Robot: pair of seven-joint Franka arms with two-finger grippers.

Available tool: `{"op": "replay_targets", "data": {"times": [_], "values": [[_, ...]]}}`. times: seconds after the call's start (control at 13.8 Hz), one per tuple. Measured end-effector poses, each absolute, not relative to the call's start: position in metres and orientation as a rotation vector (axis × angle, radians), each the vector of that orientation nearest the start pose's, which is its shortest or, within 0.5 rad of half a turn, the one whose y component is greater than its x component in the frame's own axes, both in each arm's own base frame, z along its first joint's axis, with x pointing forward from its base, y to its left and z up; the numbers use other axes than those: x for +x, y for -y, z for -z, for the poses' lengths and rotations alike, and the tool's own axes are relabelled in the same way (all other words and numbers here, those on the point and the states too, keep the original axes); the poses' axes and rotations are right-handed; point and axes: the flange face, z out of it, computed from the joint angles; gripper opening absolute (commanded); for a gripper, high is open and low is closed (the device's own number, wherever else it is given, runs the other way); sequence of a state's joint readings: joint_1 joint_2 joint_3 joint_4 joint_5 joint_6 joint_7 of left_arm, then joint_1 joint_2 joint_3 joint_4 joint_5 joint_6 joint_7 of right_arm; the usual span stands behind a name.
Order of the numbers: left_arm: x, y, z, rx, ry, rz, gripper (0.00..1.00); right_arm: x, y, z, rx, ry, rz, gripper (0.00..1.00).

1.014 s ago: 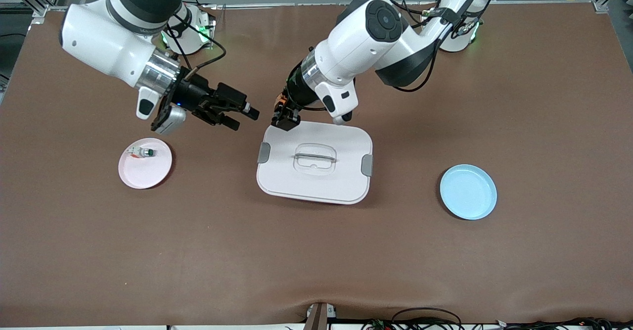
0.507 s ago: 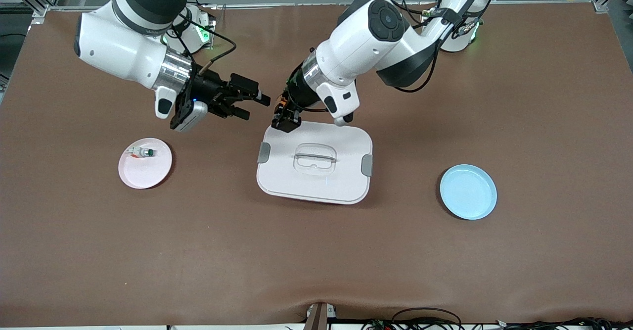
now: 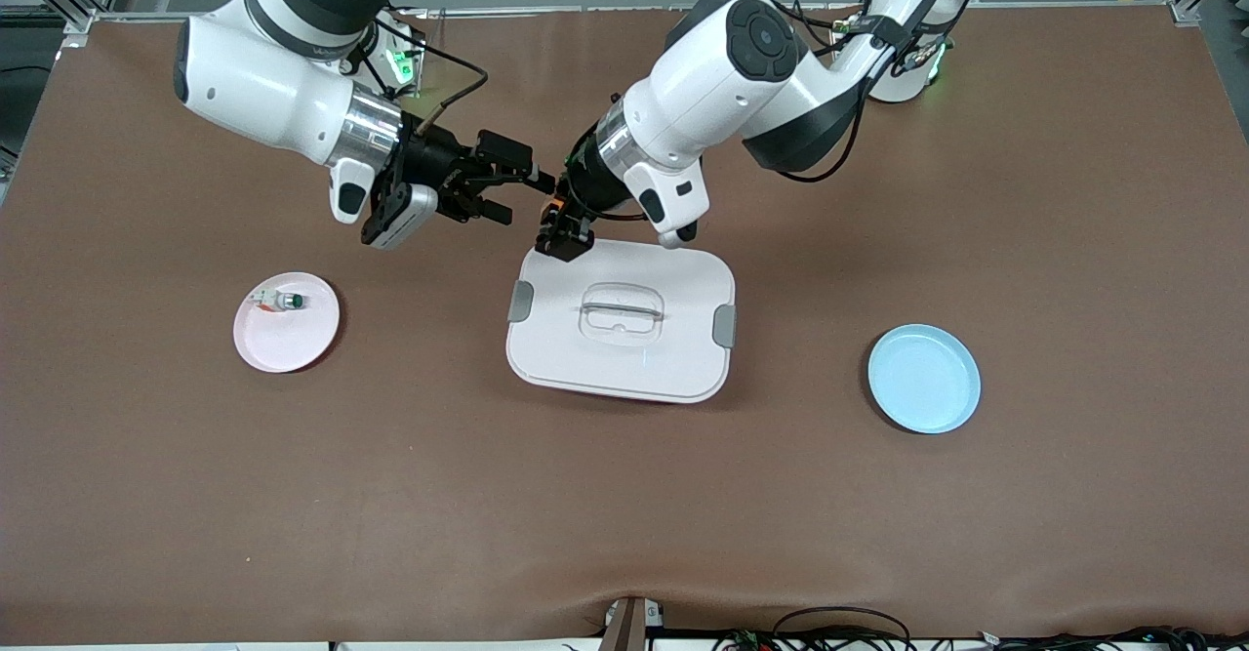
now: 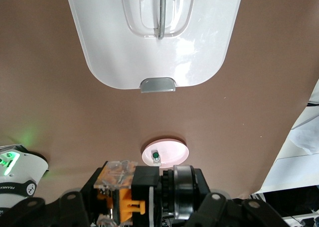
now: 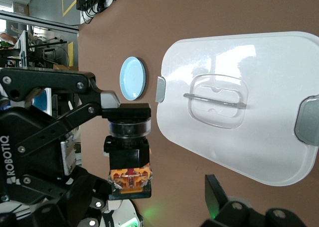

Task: Transfer orange switch to right arm and place
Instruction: 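Hold the switch with the left gripper while the right gripper approaches it, then close the right gripper on the switch and open the left gripper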

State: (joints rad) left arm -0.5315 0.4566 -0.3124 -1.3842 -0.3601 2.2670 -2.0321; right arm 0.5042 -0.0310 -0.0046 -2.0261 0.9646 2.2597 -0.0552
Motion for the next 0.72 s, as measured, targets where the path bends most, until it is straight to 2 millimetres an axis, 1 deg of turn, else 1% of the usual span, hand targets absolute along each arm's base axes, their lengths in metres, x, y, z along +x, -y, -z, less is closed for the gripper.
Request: {"op": "replay_targets", "data": {"times": [0.29, 0.72], "values": [[0.511, 0.517, -0.511, -2.698, 2.323, -0.711, 0.28, 0.491, -0.303, -0.499, -2.297, -0.001, 0.070, 1.00], [0.516, 0.512, -0.511, -2.693, 2.335, -0.694, 0.28, 0.500, -0.309, -0.496, -2.296, 0.001, 0.071, 1.00]]}}
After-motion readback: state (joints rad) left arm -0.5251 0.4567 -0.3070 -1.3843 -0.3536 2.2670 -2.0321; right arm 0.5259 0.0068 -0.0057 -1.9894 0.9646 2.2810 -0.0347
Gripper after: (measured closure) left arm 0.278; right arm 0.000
